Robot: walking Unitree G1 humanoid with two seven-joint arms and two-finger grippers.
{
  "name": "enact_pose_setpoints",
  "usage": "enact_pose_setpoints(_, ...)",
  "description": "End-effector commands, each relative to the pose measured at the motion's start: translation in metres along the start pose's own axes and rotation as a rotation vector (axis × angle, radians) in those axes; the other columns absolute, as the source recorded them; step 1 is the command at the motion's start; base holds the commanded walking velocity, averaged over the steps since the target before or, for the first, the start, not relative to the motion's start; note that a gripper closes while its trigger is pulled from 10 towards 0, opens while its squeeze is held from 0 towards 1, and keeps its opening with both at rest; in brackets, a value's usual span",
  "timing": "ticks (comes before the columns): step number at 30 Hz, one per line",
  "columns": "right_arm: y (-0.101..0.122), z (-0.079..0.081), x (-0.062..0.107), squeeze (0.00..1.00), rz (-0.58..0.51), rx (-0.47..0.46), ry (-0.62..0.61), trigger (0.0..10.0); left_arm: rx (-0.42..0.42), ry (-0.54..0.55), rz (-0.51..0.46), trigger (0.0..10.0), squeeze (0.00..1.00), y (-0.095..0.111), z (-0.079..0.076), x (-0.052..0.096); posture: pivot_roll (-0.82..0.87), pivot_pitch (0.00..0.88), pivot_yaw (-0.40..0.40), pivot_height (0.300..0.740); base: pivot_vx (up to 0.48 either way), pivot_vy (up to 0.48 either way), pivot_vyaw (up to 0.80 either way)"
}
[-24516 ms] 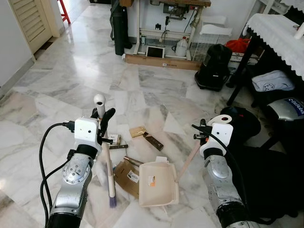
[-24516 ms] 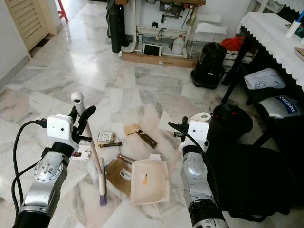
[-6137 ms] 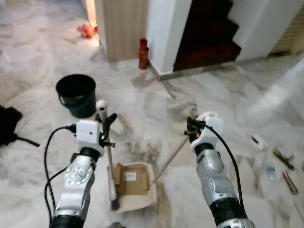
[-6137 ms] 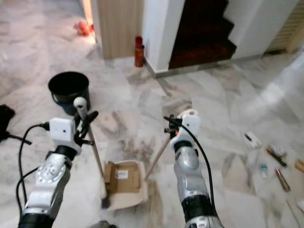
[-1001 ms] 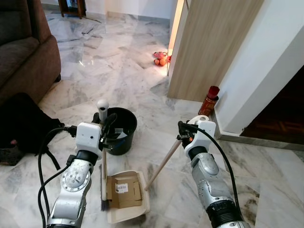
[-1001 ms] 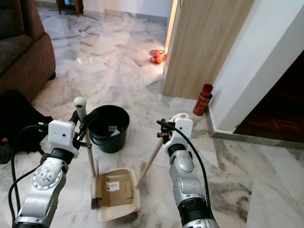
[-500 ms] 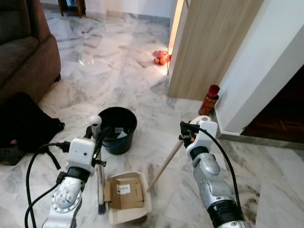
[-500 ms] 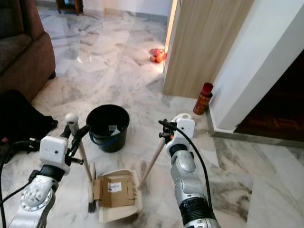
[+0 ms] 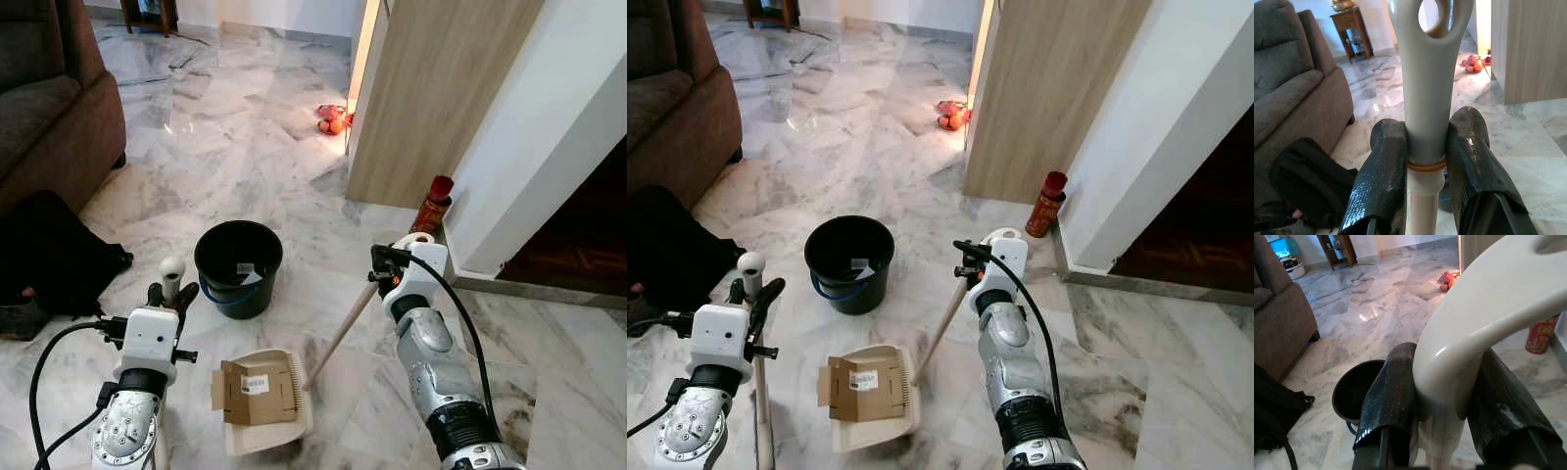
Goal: Sweep floor
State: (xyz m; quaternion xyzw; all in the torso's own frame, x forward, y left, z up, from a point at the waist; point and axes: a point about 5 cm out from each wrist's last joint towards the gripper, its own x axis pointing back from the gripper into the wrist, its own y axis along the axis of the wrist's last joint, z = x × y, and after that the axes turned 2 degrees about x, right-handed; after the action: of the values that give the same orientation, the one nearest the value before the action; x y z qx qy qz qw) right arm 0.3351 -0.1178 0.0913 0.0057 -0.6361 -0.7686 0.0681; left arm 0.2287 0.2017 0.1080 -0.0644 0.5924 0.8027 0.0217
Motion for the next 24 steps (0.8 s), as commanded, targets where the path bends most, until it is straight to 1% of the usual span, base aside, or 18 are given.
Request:
enact_pose_setpoints(1, 0.010, -0.002, -0.003, 0.00, -0.046, -0.036, -0.010, 10.0, -0.012, 0.015, -0.024, 10.0, 0.00, 0.001, -0.001, 0.002, 0.16, 0.055, -0.107, 0.740, 0.000, 0.000, 0.00)
enact_pose_setpoints(6, 0.013, 0.001, -0.003, 0.00, -0.056, -0.050, -0.001, 10.0, -0.013, 0.013, -0.015, 10.0, 0.00, -0.003, -0.004, 0.004, 0.16, 0.045, -0.106, 0.740, 0.000, 0.000, 0.00)
enact_pose_setpoints(8, 0.015, 0.001, -0.003, 0.00, -0.064, -0.053, 0.000, 10.0, -0.025, 0.008, -0.014, 10.0, 0.00, -0.005, -0.006, 0.006, 0.16, 0.041, -0.105, 0.740, 0.000, 0.000, 0.00)
enact_pose_setpoints(14, 0.026, 0.003, -0.004, 0.00, -0.118, -0.062, 0.007, 10.0, -0.019, 0.025, 0.006, 10.0, 0.00, -0.015, -0.010, 0.009, 0.16, 0.030, -0.102, 0.740, 0.000, 0.000, 0.00)
enact_pose_setpoints(20, 0.045, 0.001, -0.004, 0.00, -0.189, -0.064, 0.004, 10.0, -0.016, 0.046, 0.016, 10.0, 0.00, -0.019, -0.007, 0.009, 0.16, 0.028, -0.100, 0.740, 0.000, 0.000, 0.00)
enact_pose_setpoints(21, 0.053, 0.003, -0.005, 0.00, -0.215, -0.066, 0.009, 10.0, -0.017, 0.046, 0.018, 10.0, 0.00, -0.021, -0.007, 0.010, 0.15, 0.029, -0.100, 0.740, 0.000, 0.000, 0.00)
enact_pose_setpoints(24, 0.062, 0.005, -0.005, 0.00, -0.241, -0.072, 0.016, 10.0, -0.019, 0.045, 0.018, 10.0, 0.00, -0.022, -0.008, 0.010, 0.16, 0.043, -0.102, 0.740, 0.000, 0.000, 0.00)
